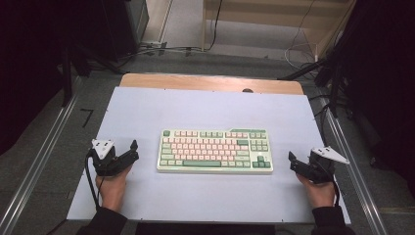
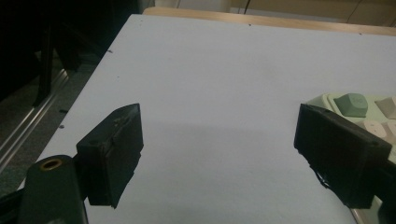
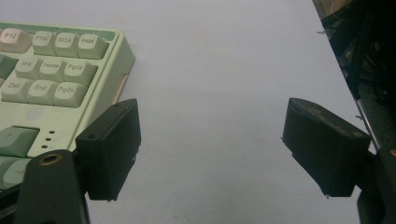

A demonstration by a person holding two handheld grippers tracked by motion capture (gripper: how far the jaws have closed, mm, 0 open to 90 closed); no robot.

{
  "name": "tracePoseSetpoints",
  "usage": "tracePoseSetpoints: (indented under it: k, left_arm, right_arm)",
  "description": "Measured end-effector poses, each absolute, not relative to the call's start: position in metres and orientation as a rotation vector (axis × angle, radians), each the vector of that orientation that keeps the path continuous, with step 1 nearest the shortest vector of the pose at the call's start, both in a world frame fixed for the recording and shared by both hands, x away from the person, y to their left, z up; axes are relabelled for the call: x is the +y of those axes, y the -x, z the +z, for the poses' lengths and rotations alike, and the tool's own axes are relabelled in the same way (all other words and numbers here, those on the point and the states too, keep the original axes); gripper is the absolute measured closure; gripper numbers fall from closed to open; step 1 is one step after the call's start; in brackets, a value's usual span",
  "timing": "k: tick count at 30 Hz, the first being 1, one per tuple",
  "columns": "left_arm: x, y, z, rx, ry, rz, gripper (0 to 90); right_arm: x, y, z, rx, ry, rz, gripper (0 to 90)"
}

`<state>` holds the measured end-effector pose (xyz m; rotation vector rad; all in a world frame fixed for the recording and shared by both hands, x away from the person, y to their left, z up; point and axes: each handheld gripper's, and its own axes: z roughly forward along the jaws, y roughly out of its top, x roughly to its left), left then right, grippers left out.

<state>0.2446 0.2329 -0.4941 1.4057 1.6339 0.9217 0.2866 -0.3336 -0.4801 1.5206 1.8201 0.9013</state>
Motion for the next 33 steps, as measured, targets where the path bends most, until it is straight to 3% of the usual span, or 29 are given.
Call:
tracePoseSetpoints:
  k: [33]
  left_arm:
    - [0.229, -0.245, -0.494, 1.625, -1.414, 0.916, 16.7]
  right_arm:
    - [-0.319, -0.288, -0.481, 1.871, -1.482, 0.905, 17.4]
